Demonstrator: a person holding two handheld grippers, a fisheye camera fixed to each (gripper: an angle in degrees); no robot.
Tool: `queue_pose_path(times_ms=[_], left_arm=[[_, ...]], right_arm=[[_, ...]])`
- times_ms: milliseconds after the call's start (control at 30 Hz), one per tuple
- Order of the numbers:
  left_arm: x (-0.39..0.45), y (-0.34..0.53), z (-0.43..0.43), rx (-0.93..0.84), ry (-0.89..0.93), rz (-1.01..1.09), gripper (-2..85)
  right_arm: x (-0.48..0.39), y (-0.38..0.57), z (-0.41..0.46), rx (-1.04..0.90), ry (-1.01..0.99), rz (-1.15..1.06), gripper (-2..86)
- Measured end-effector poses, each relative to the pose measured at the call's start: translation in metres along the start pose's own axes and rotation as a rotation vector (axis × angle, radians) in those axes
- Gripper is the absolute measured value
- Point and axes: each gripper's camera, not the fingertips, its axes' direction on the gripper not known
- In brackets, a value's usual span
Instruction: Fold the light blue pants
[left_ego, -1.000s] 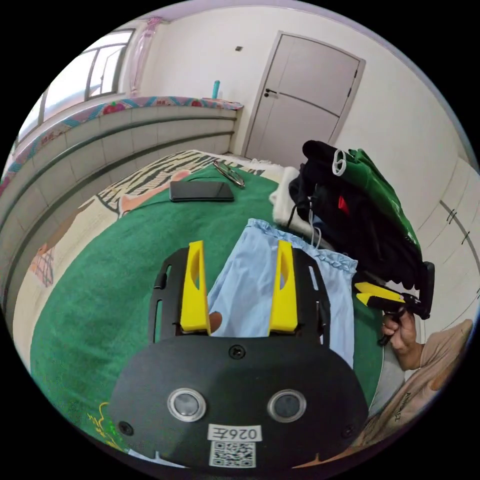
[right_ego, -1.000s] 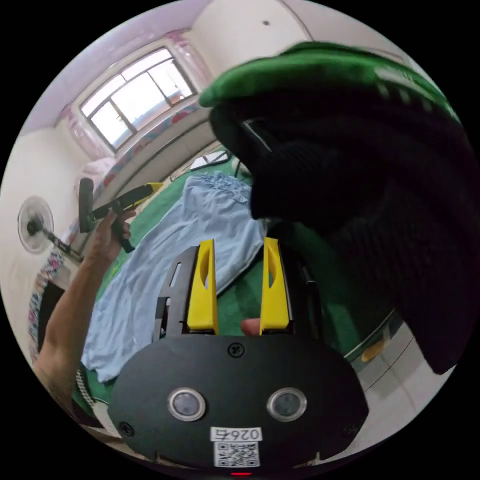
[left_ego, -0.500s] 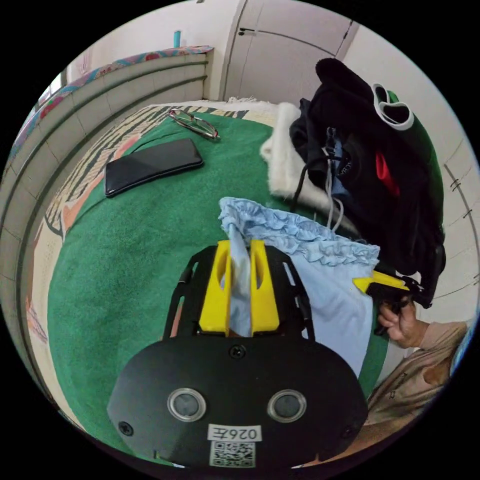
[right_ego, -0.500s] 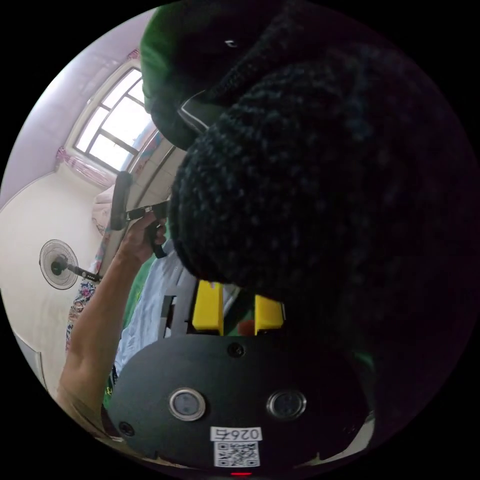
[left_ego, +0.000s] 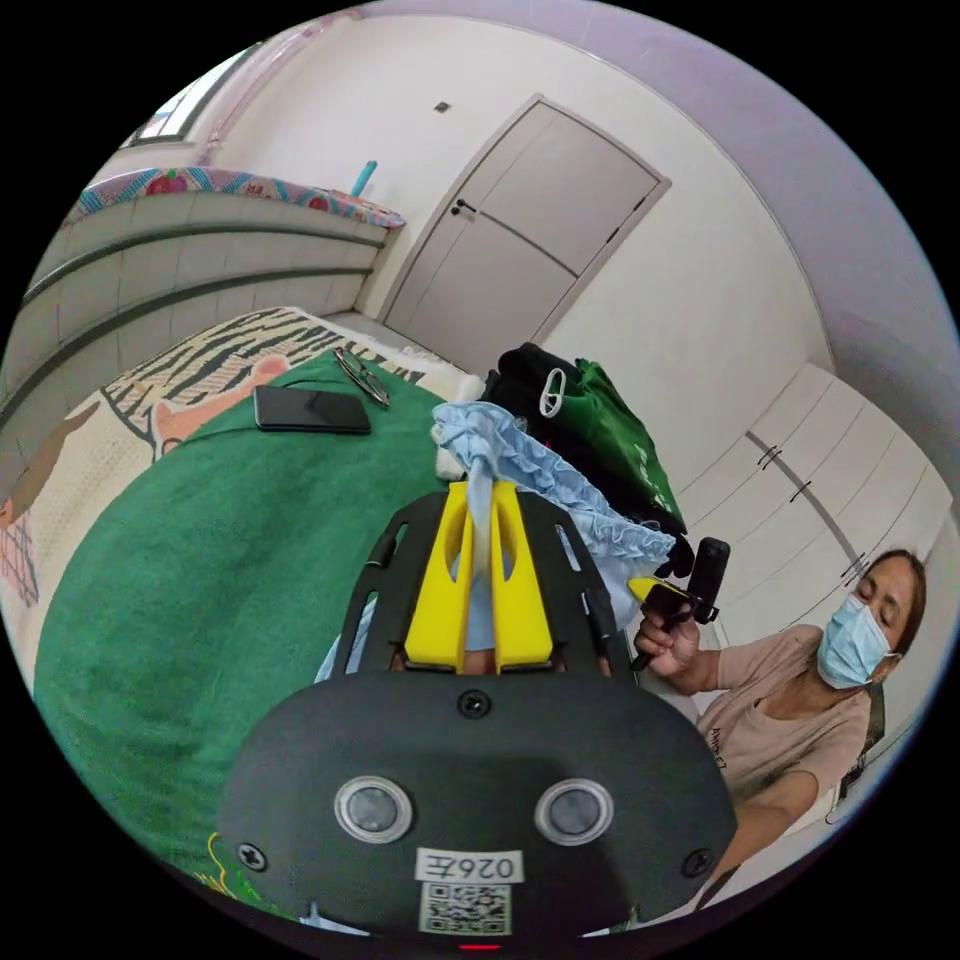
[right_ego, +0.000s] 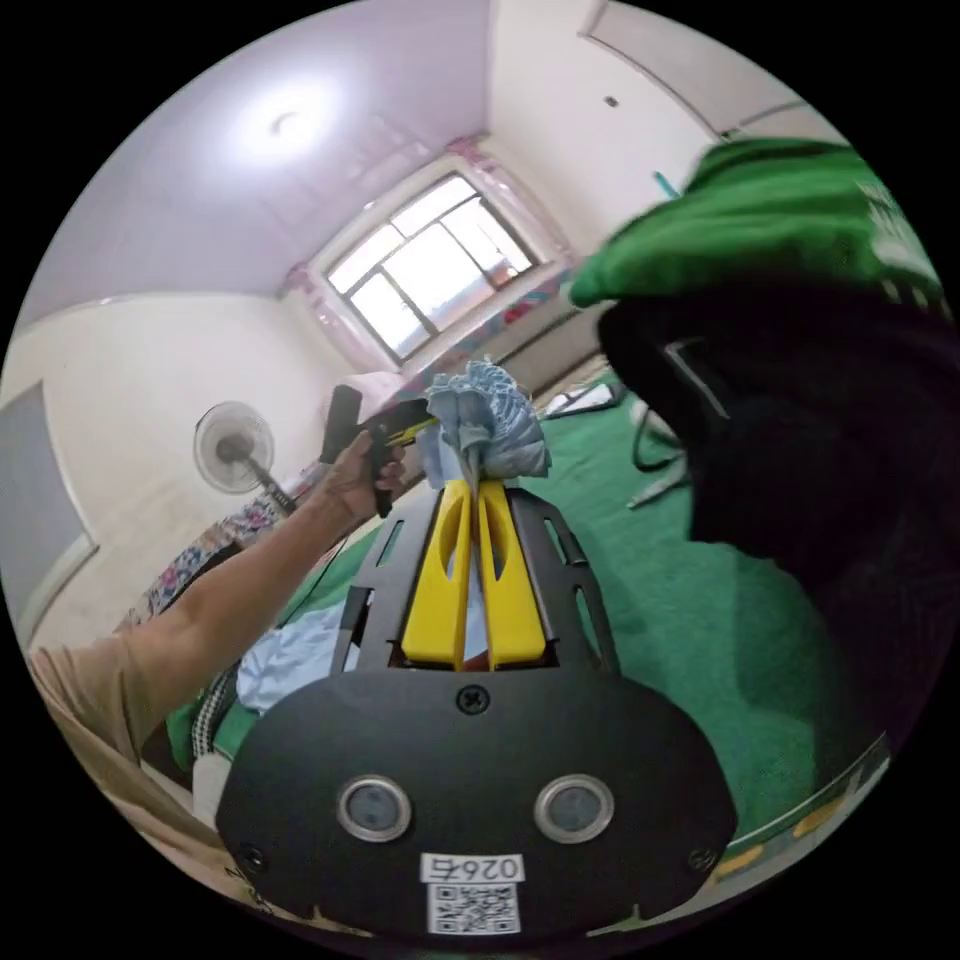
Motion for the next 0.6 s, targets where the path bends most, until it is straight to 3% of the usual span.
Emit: queue_pose_path(times_ms=[333, 433, 600], left_arm=[[-0.018, 0.15, -0.23, 0.204, -0.034, -0.097, 2.2], [-0.028, 0.211, -0.28, 0.194, -0.096, -0.178, 3.9], [-0.044, 0.304, -0.343, 0.166, -0.282, -0.454, 16.9]], right_arm=[[-0.234, 0.079, 0.109, -0.225, -0.193, -0.449, -1.4], [-0.29, 0.122, 0.164, -0.383, -0.245, -0.553, -1.2], [-0.358, 0.22, 0.268, -0.869, -0.223, -0.88, 2.1]])
